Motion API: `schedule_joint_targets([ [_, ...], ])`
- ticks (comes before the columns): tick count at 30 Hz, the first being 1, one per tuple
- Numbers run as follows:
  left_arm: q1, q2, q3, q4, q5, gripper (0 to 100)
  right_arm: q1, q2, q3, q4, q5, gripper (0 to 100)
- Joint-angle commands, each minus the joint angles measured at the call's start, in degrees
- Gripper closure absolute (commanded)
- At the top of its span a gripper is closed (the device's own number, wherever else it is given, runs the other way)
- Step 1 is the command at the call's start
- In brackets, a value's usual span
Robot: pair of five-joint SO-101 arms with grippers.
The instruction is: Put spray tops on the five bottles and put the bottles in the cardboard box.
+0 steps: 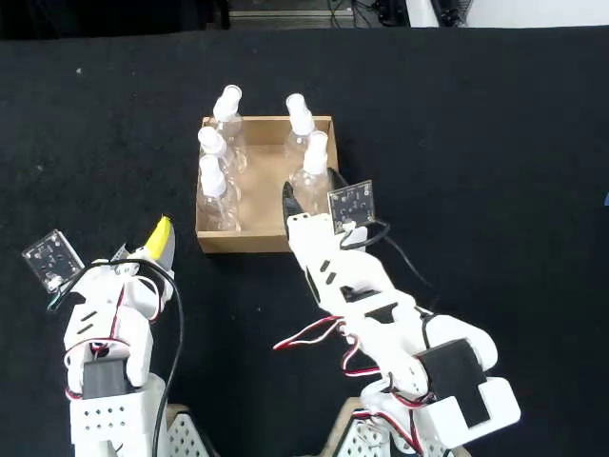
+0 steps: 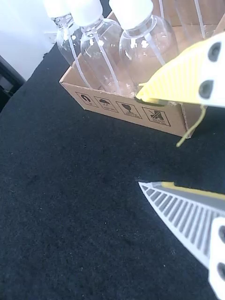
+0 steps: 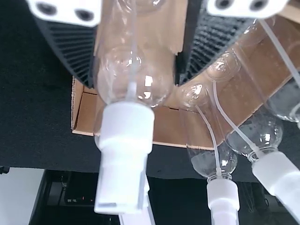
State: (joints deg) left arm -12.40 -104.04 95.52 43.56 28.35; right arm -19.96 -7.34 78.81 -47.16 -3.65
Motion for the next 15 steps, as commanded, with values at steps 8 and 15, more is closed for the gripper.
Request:
schedule_joint_targets([
  [8,-0.22,-0.53,0.04,-1.41,0.53,75,-0.62,-0.4,0.13,-7.47,0.35,97.6],
  [15,-0.22,-0.53,0.04,-1.41,0.53,75,-0.62,0.04,2.15,-14.07,0.35,98.7],
])
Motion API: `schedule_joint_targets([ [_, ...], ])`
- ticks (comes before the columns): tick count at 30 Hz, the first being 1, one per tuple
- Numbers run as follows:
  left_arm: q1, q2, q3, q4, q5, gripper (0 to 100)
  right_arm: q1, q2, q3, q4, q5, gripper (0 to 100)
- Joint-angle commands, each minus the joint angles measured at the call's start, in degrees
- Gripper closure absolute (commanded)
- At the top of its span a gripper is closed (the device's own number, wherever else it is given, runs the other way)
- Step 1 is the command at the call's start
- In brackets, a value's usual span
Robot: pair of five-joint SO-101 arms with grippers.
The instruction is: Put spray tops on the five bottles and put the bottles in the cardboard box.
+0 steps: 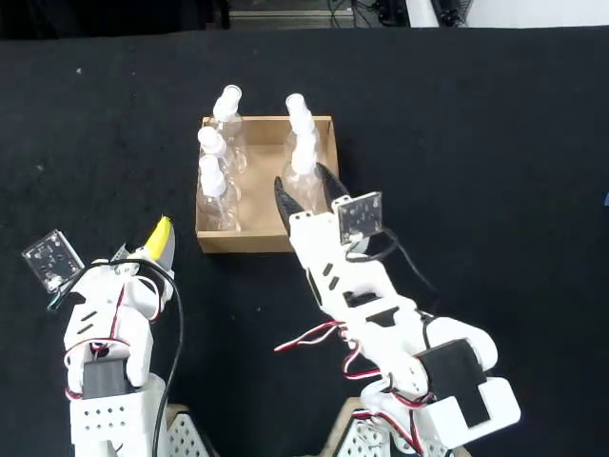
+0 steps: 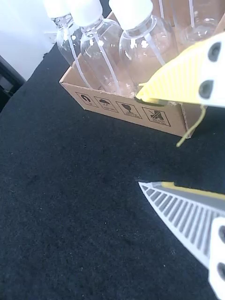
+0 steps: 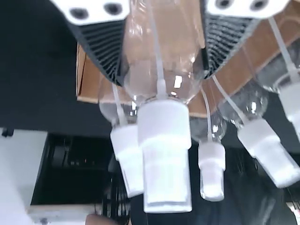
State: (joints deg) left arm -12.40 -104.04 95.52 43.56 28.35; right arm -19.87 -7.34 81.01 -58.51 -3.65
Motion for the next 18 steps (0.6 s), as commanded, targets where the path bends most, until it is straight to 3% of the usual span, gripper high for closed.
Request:
schedule_joint_targets([
  [1,-0.22,-0.53,0.04,-1.41,0.53,75,-0.7,0.04,-0.04,-2.73,0.35,98.7],
  [14,-0.13,-0.53,0.04,-1.41,0.53,75,0.35,6.11,-4.18,-2.9,0.18,98.7],
  [18,-0.13,-0.53,0.04,-1.41,0.53,75,0.35,12.18,-5.14,-10.55,0.35,98.7],
])
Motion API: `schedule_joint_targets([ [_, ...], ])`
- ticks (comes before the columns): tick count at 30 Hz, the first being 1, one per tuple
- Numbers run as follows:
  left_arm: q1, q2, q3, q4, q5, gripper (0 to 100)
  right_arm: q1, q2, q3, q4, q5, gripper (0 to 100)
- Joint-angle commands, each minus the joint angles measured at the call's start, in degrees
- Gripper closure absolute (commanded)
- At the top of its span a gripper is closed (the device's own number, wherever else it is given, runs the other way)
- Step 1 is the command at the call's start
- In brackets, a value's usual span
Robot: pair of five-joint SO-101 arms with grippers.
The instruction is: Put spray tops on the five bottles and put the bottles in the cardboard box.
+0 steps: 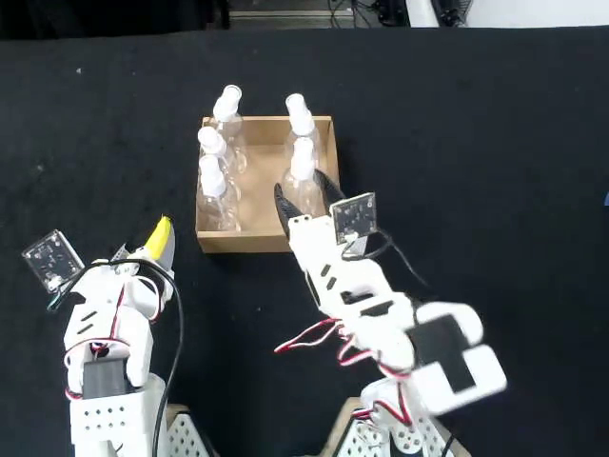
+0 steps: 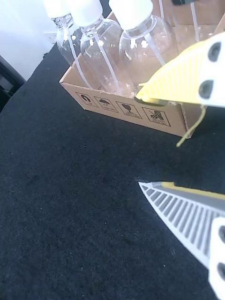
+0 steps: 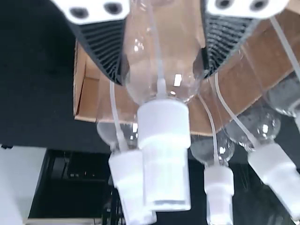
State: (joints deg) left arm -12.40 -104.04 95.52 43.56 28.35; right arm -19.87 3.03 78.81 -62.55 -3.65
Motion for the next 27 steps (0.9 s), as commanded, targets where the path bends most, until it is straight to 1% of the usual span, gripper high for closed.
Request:
schedule_joint_targets([
  [1,-0.13,-0.53,0.04,-1.41,0.53,75,0.35,2.95,-2.68,-8.79,0.35,98.7],
  [4,-0.13,-0.53,0.04,-1.41,0.53,75,0.26,5.58,-2.68,-12.22,0.35,98.7],
  [22,-0.13,-0.53,0.04,-1.41,0.53,75,0.26,6.64,-2.42,-11.96,0.26,98.3],
  [24,-0.13,-0.53,0.04,-1.41,0.53,75,0.26,6.64,-2.42,-11.52,0.26,98.3],
  [27,-0.13,-0.53,0.04,-1.41,0.53,75,0.09,6.11,-2.95,-7.03,0.26,98.3],
])
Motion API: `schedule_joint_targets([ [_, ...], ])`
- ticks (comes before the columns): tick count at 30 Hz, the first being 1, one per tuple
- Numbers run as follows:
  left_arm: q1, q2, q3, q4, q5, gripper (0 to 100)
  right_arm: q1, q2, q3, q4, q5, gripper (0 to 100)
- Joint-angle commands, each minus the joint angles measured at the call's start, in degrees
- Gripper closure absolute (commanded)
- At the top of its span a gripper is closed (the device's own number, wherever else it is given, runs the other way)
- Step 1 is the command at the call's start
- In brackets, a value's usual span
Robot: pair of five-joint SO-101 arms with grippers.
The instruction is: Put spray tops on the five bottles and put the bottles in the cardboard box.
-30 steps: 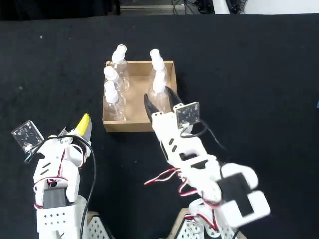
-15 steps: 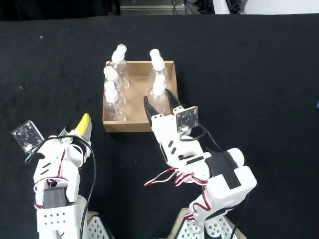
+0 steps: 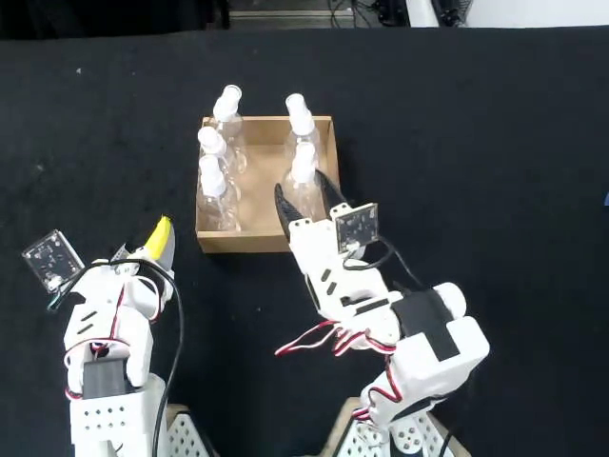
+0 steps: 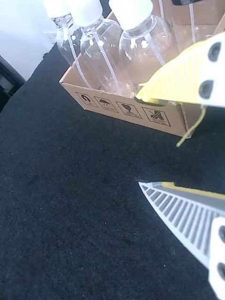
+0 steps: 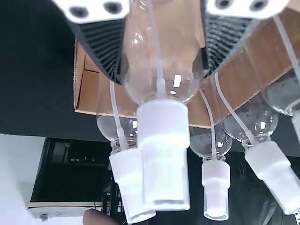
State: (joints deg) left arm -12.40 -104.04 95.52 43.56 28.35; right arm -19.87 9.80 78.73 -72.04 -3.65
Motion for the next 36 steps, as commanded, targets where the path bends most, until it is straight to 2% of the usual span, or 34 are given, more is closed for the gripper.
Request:
schedule_joint_targets([
  [1,-0.13,-0.53,0.04,-1.41,0.53,75,0.09,-0.66,-2.95,2.99,0.26,98.3],
  [18,-0.13,-0.53,0.04,-1.41,0.53,75,0.26,-0.66,-2.77,1.76,0.35,97.8],
  [25,-0.13,-0.53,0.04,-1.41,0.53,75,-0.09,-0.66,-2.59,2.02,0.35,79.1],
  [36,-0.13,-0.53,0.66,-1.49,0.53,75,-0.18,-0.66,-2.42,1.85,0.35,79.7],
])
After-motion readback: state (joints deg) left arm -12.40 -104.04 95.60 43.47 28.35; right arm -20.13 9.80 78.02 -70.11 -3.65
